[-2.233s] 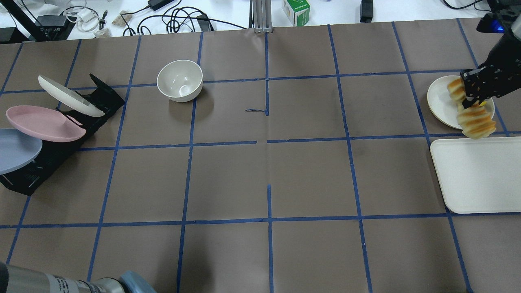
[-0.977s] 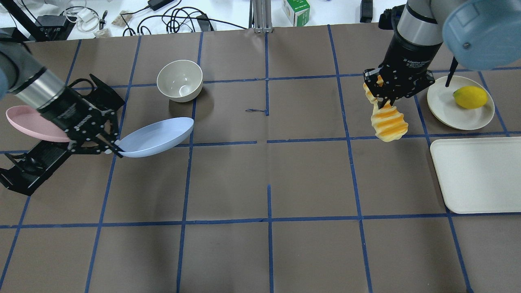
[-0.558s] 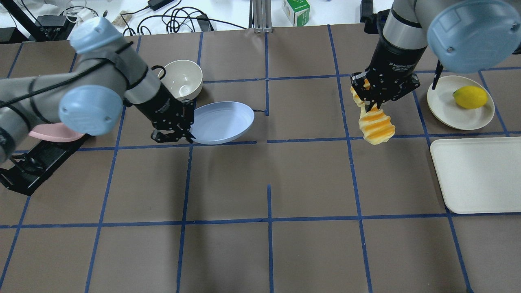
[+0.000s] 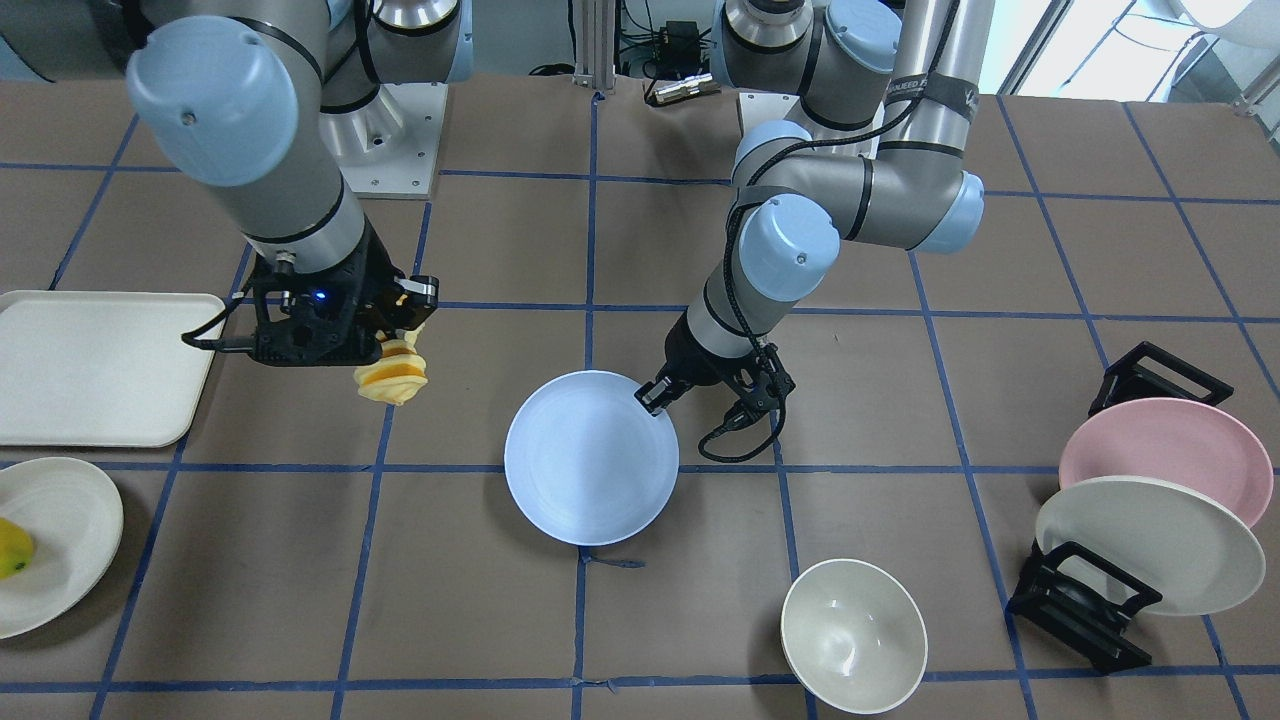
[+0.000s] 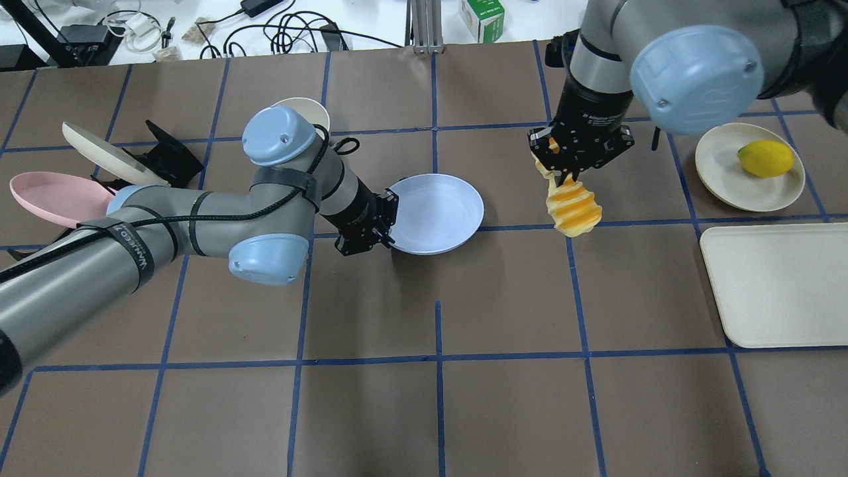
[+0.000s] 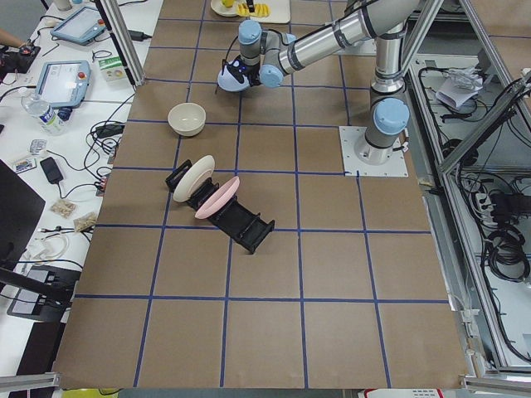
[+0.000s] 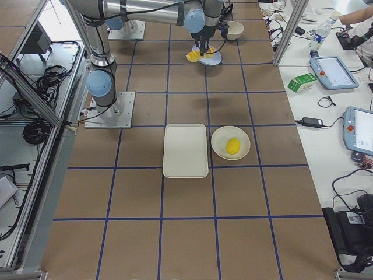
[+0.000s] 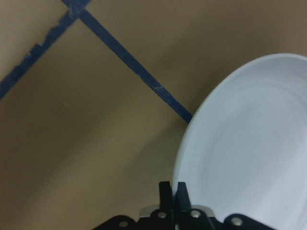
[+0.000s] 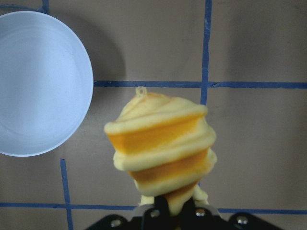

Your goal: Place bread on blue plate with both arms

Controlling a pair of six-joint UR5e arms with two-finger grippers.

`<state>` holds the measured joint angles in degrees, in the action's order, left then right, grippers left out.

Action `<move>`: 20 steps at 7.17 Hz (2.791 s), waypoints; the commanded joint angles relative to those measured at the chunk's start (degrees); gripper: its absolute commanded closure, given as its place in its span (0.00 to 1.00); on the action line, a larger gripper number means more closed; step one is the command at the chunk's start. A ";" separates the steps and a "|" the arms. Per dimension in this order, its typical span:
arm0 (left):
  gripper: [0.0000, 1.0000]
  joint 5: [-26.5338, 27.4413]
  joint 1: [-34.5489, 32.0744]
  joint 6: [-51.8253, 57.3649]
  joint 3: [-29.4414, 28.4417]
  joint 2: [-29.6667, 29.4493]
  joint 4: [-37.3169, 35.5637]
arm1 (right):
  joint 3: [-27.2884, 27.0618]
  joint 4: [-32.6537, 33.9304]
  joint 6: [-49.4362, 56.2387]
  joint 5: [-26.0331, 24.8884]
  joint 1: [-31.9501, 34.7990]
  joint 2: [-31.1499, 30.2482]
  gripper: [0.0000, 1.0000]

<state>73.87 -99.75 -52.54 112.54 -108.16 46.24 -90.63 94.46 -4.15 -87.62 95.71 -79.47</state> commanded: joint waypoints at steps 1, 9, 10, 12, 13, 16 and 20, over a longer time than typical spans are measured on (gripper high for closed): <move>1.00 0.22 -0.62 1.29 0.49 -2.92 -3.34 | 0.10 3.69 -2.09 0.08 1.84 3.34 1.00; 0.00 7.86 8.26 31.17 -26.10 6.97 42.88 | -0.51 20.04 -23.87 6.32 13.34 16.17 1.00; 0.00 7.69 7.82 31.27 -28.05 9.96 47.05 | -0.42 21.71 -24.67 6.32 14.40 17.40 1.00; 0.00 7.78 7.73 31.44 -27.28 13.58 50.69 | -0.60 26.90 -24.77 6.24 14.42 19.25 0.88; 0.00 7.78 7.56 31.62 -26.93 14.29 50.70 | -0.68 26.83 -24.59 6.24 14.42 19.87 0.86; 0.00 14.18 7.12 35.38 -26.58 15.88 50.61 | -3.40 26.74 -25.90 5.97 14.33 19.53 0.15; 0.00 13.50 7.38 38.82 -26.49 14.74 50.17 | -2.44 26.56 -26.18 5.45 13.98 18.13 0.00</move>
<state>87.86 -92.37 -14.12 86.14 -93.10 96.51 -93.29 121.07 -30.43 -82.02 109.90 -60.60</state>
